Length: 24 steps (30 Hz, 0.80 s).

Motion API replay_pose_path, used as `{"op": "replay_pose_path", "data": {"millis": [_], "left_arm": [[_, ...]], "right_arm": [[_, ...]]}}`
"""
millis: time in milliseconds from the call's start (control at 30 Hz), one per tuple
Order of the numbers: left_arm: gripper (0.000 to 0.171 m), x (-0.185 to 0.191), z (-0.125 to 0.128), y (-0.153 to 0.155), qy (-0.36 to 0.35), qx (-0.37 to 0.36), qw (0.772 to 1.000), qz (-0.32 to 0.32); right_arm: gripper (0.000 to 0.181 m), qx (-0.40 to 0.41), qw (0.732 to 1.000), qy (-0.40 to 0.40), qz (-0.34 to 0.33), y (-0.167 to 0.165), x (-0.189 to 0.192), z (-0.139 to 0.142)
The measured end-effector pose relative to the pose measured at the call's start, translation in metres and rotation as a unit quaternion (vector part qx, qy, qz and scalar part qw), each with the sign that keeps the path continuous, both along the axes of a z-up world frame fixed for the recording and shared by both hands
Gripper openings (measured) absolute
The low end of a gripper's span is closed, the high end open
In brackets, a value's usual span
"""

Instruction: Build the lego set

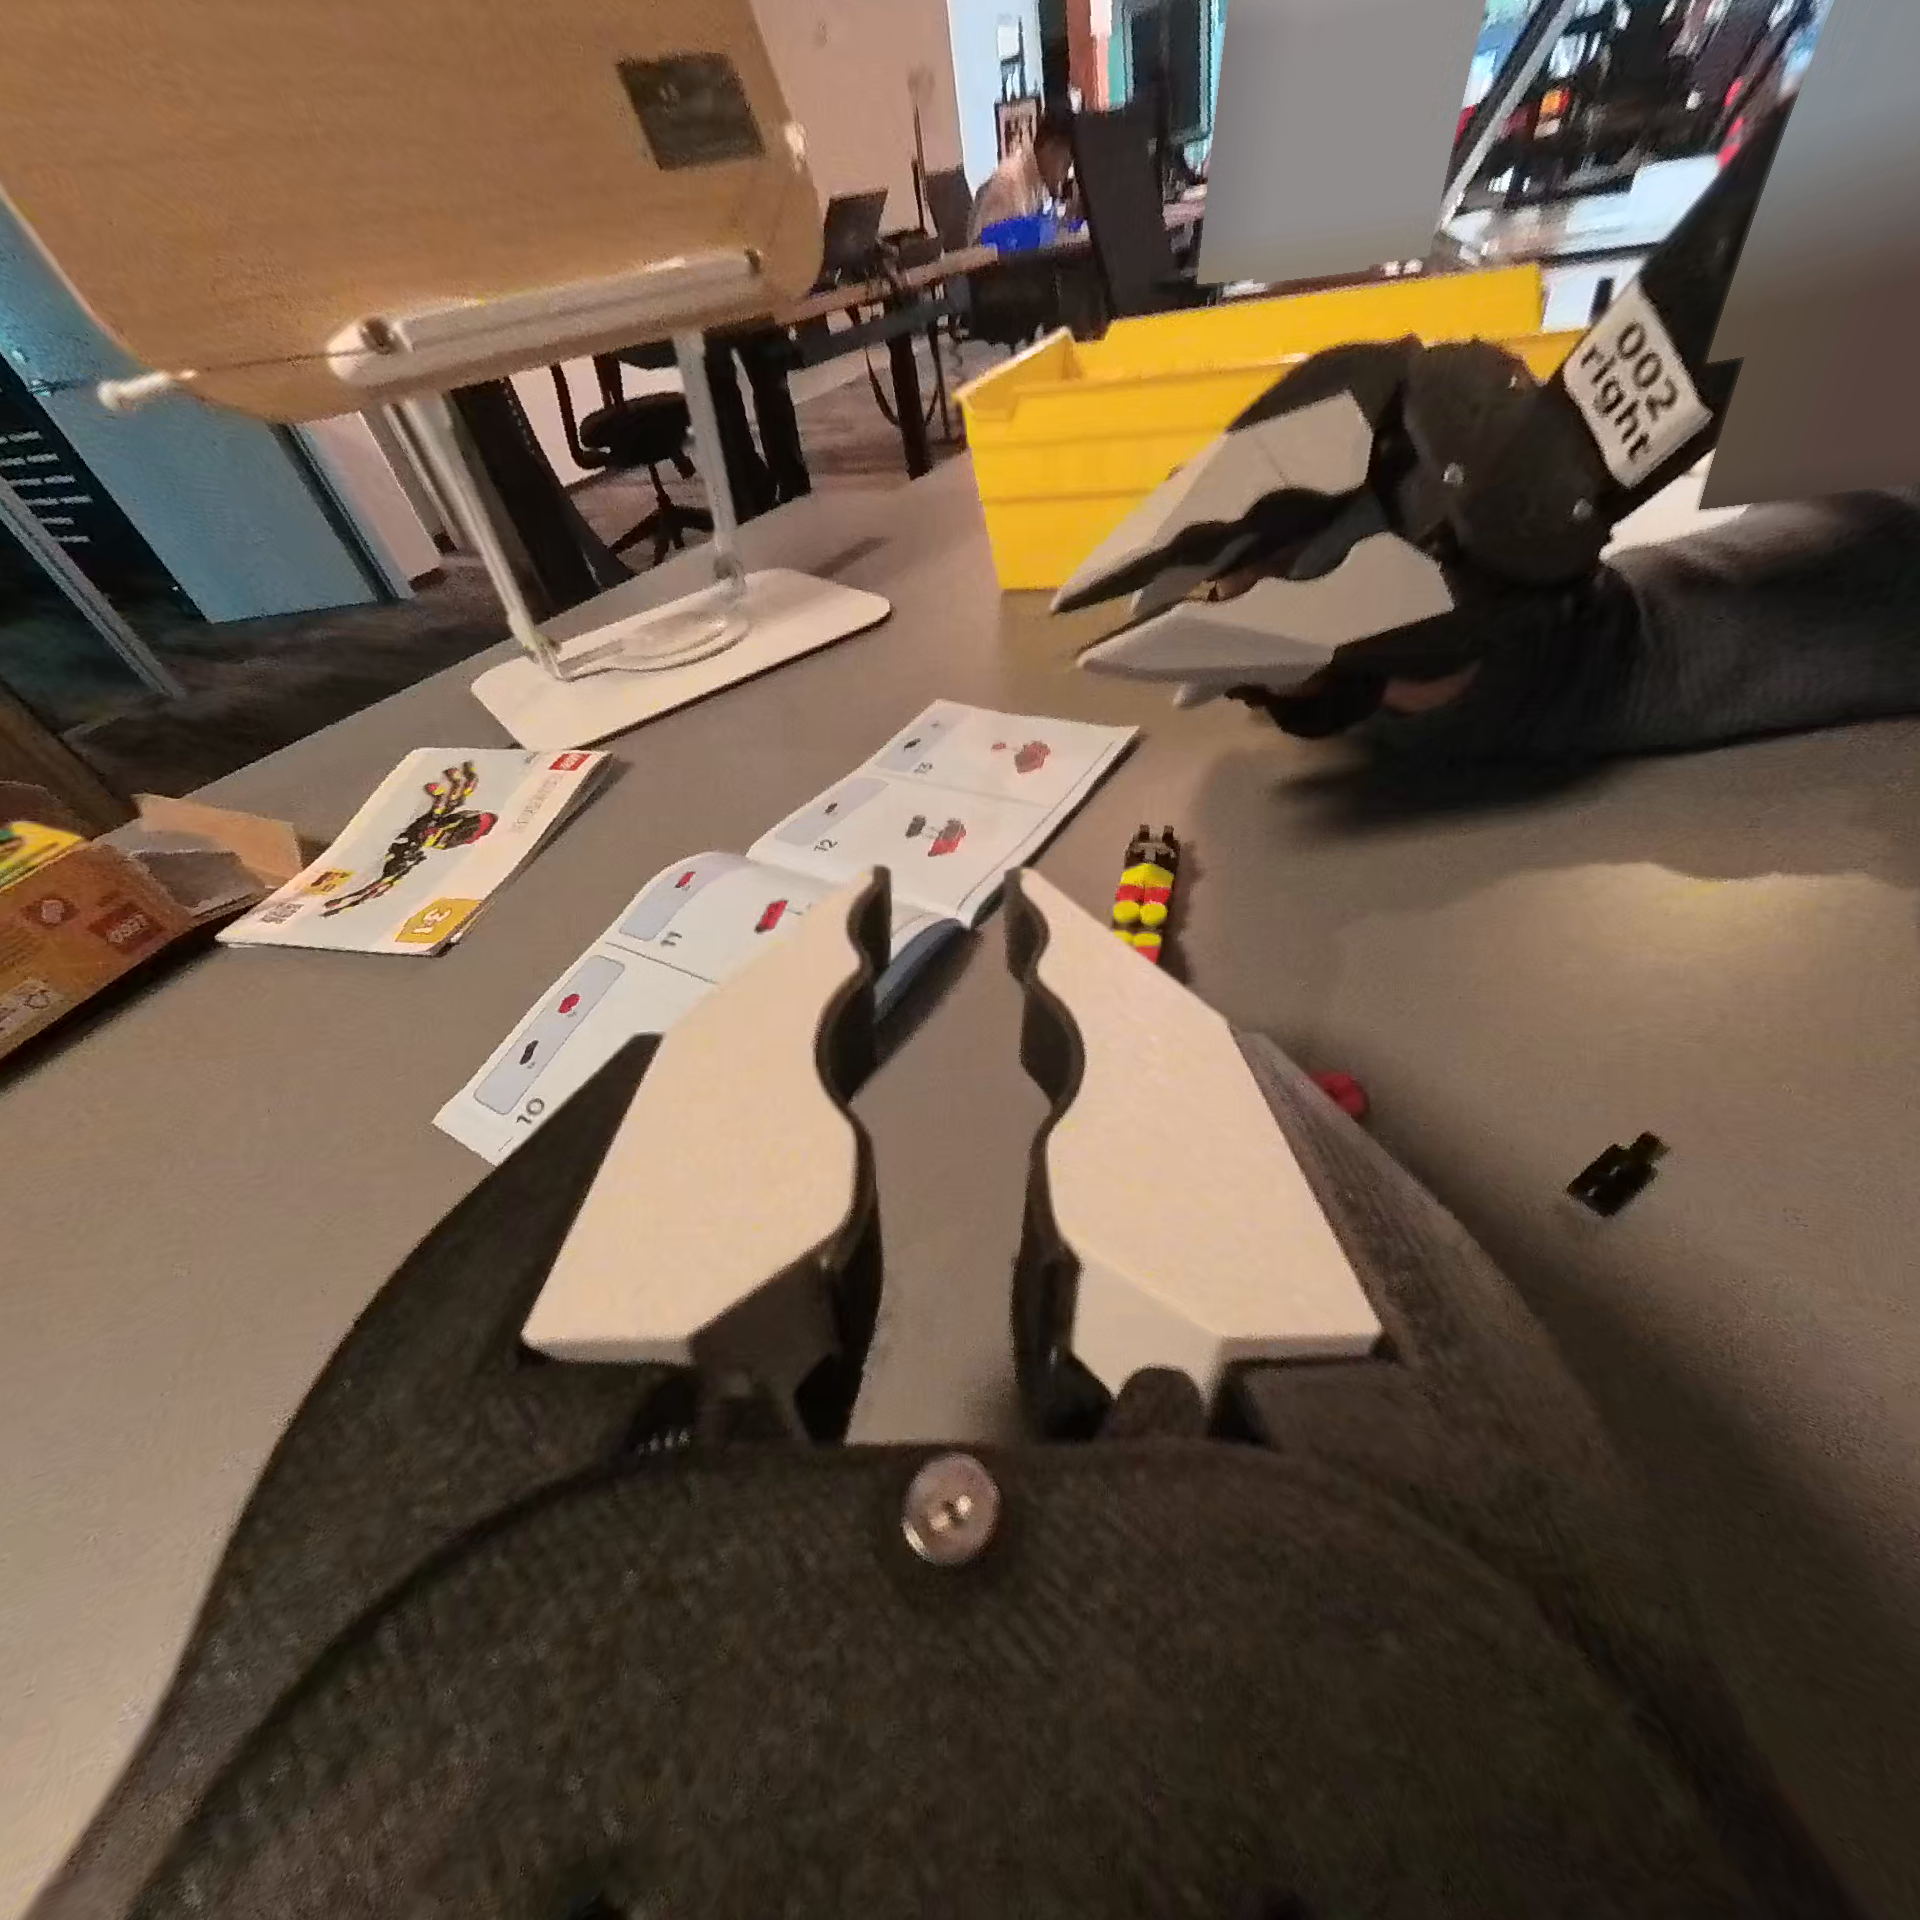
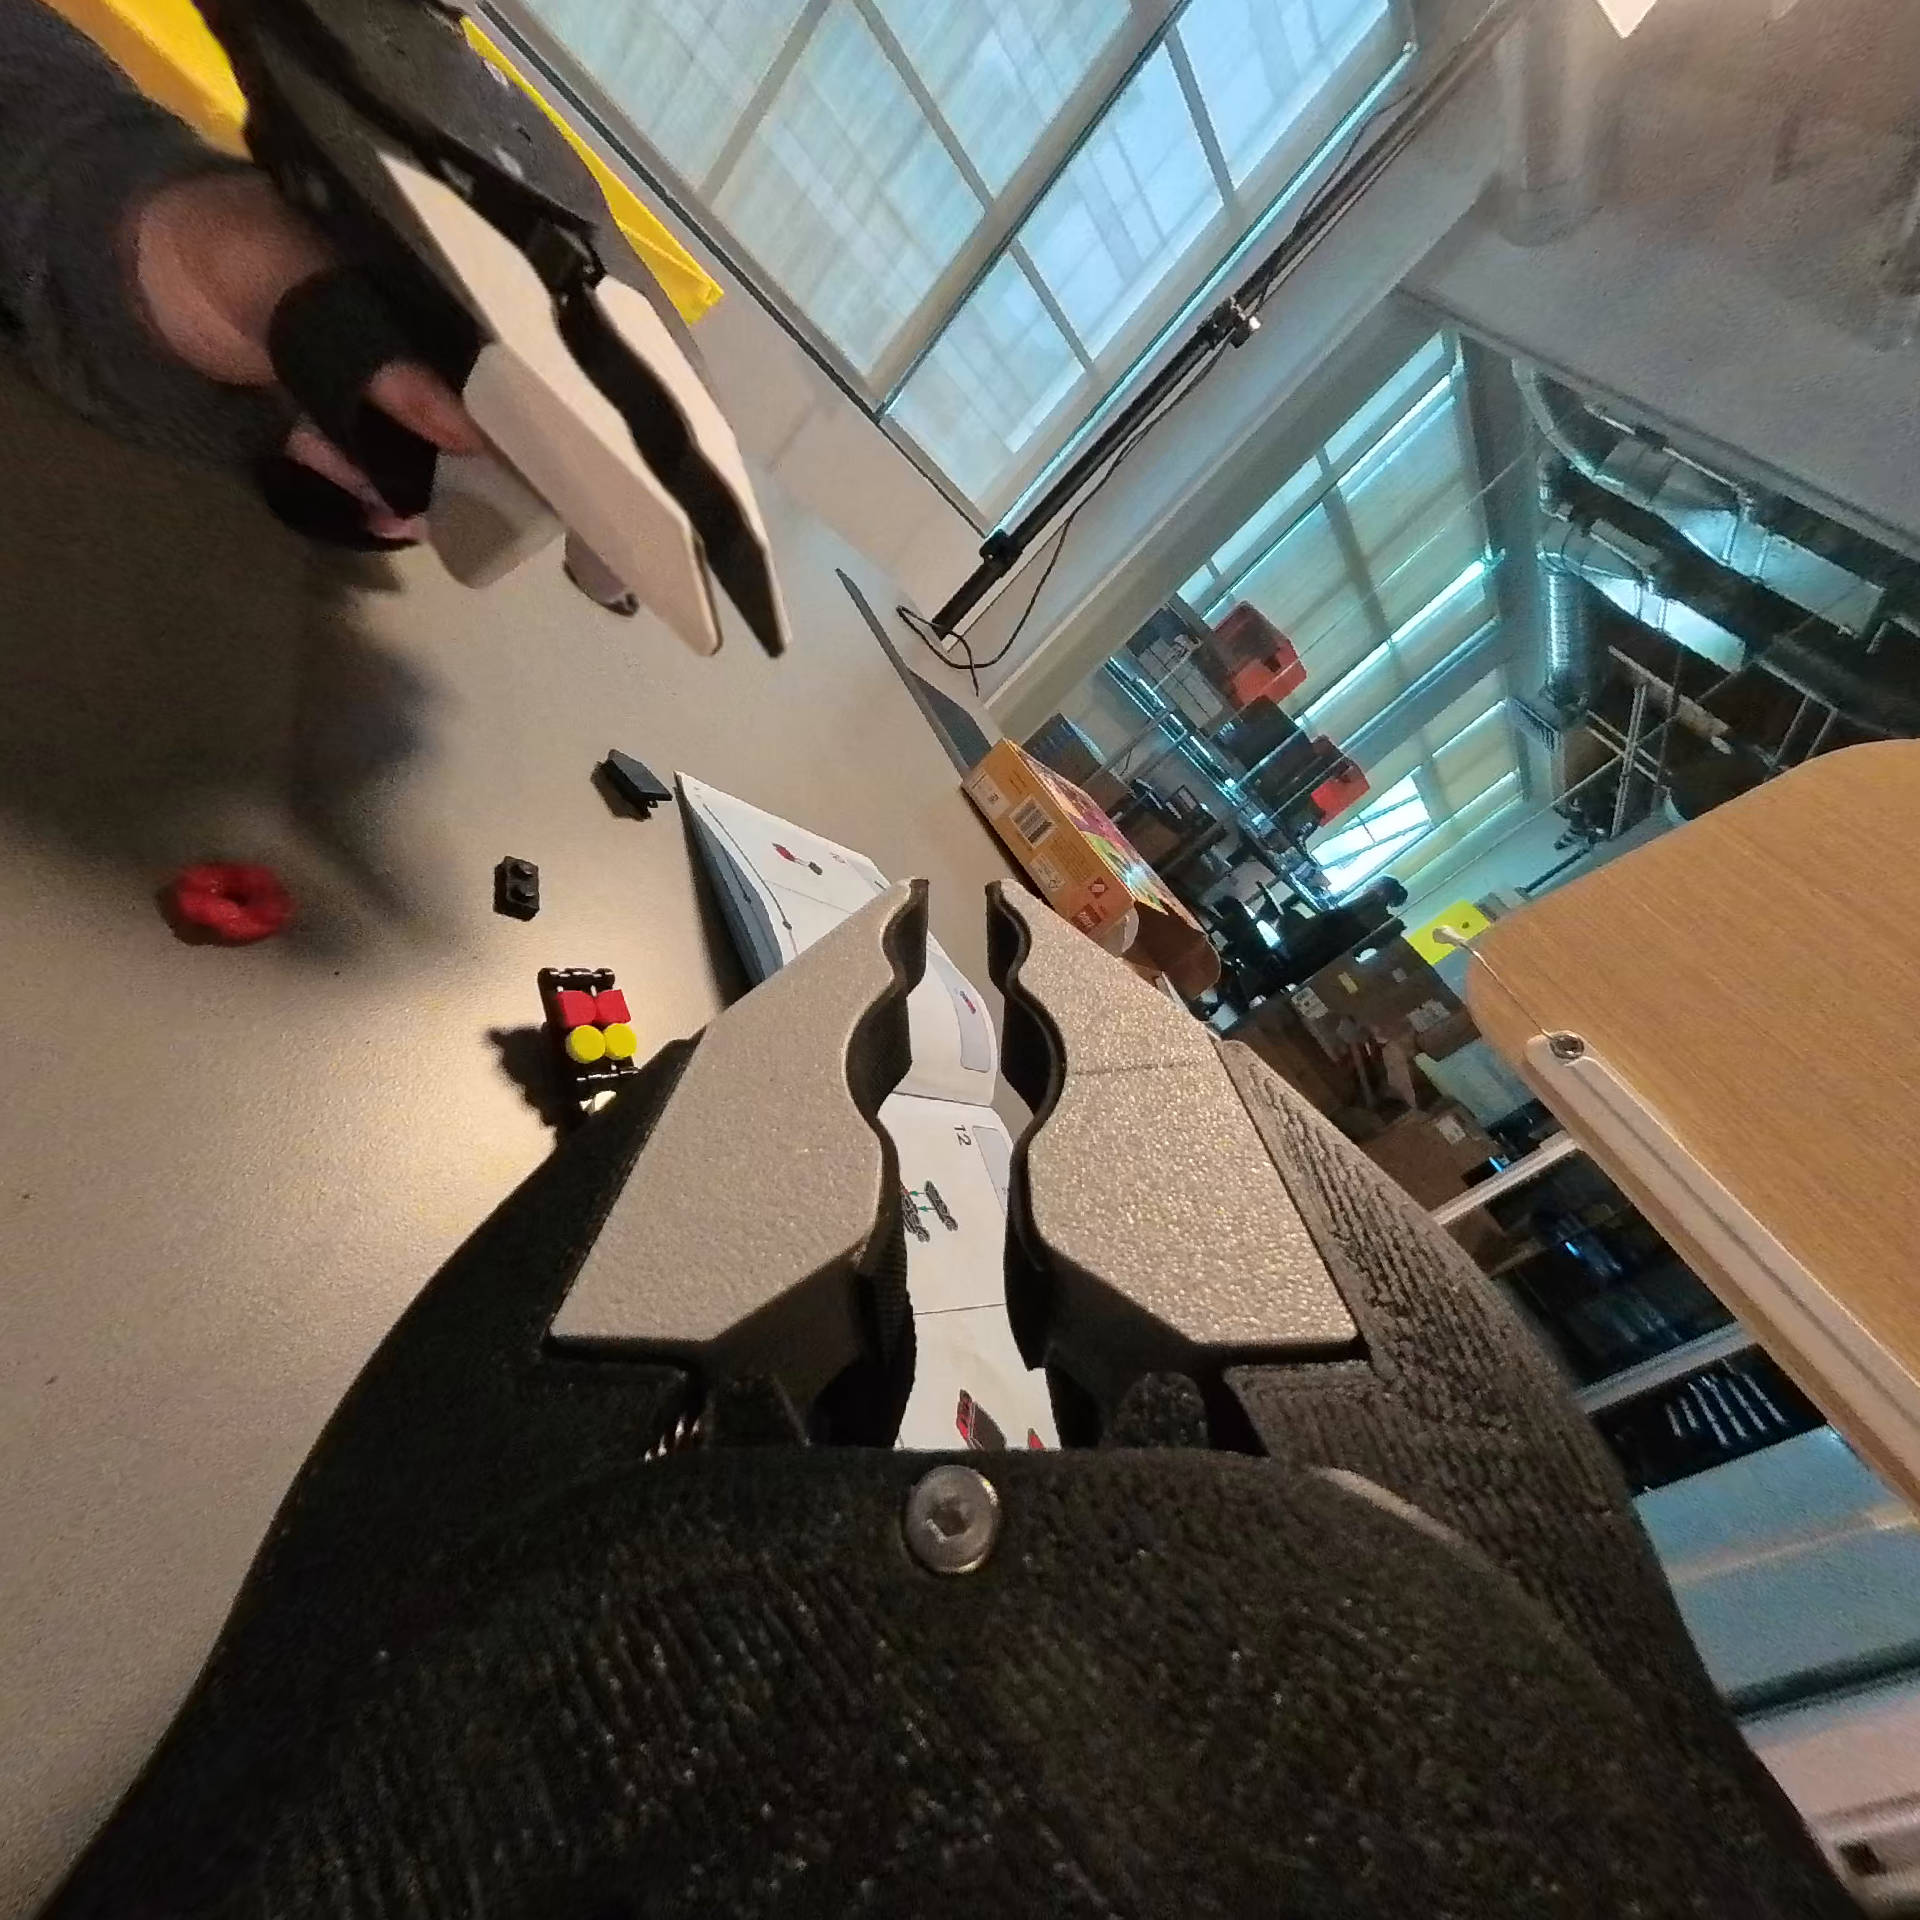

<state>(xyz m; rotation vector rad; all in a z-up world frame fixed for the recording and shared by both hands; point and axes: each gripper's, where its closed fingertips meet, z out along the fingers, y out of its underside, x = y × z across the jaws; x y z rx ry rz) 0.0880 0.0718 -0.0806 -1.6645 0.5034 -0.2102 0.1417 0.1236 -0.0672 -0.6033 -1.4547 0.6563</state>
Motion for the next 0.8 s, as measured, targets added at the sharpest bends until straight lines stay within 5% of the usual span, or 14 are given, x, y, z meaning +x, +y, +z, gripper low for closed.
{"op": "replay_pose_path", "data": {"millis": [300,800], "left_arm": [[0.024,-0.008,0.004,0.002,-0.041,-0.003,0.999,0.007],[0.024,0.011,-0.011,0.001,0.05,-0.01,0.999,-0.017]], "right_arm": [[0.009,0.001,1.0,-0.002,0.002,-0.001,0.0,-0.001],[0.009,0.003,1.0,-0.006,0.003,-0.002,-0.001,-0.002]]}}
